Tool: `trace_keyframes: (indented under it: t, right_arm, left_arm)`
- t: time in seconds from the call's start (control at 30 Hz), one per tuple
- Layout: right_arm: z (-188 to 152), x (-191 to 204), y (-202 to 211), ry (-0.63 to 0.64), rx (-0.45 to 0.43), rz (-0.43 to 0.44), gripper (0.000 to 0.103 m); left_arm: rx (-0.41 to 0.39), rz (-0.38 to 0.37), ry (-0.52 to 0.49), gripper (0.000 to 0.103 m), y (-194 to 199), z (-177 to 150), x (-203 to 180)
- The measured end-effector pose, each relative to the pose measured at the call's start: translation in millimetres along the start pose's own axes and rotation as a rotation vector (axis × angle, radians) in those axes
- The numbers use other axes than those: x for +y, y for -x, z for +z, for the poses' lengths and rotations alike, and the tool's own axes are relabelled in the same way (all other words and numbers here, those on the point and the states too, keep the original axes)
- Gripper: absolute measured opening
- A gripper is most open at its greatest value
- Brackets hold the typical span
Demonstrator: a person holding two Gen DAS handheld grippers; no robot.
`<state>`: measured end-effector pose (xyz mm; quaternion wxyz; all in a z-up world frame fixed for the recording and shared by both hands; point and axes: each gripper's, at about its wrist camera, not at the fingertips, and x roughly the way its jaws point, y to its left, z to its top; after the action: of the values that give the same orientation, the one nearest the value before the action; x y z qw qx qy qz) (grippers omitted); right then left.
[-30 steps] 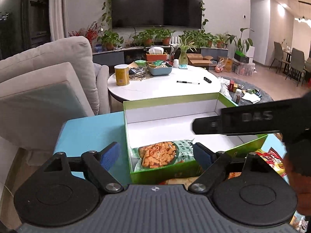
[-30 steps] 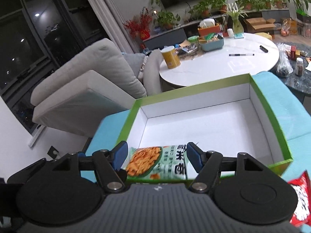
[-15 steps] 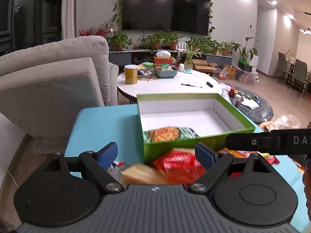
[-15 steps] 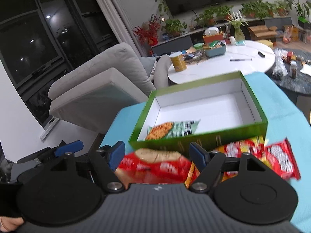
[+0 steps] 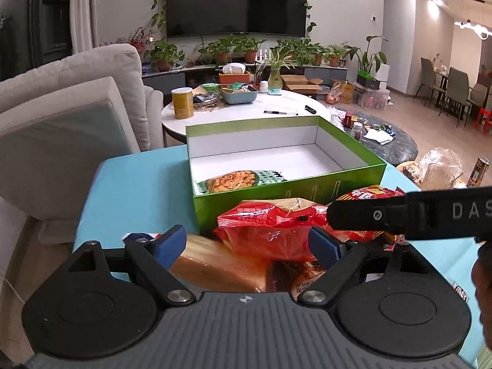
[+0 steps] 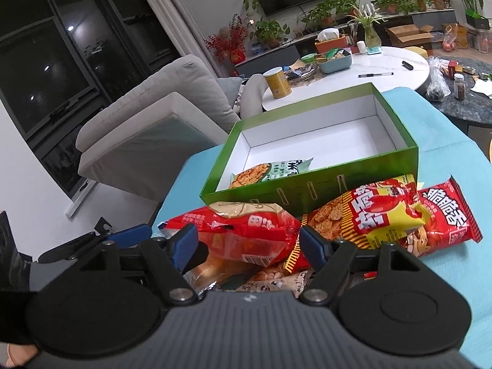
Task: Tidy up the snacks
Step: 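Grasp the red chip bag with the right gripper, then carry the red chip bag into the green box and release it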
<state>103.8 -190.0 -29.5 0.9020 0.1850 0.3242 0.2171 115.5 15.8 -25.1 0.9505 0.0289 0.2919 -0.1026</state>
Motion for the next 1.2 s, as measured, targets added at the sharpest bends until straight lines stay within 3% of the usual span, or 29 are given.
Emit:
trace_keyframes:
  t: [0.53, 0.8, 1.03, 1.2]
  right_arm:
    - [-6, -25, -27, -0.155, 0.018, 0.045, 0.06]
    - [-7, -23, -36, -0.159, 0.043, 0.075, 0.058]
    - [-4, -16, -35, -0.129, 0.042, 0.06, 0.053]
    - [-1, -5, -21, -0.103, 0.008, 0.068, 0.052]
  left_arm:
    - [0.027, -0.054, -0.002, 0.069, -29, -2, 4]
    - [0.046, -0.135, -0.026, 0.069, -35, -5, -5]
    - [0.036, -0.113, -0.036, 0.065, -32, -2, -13]
    - [-0.025, -0.113, -0.061, 0.065, -10, 5, -21]
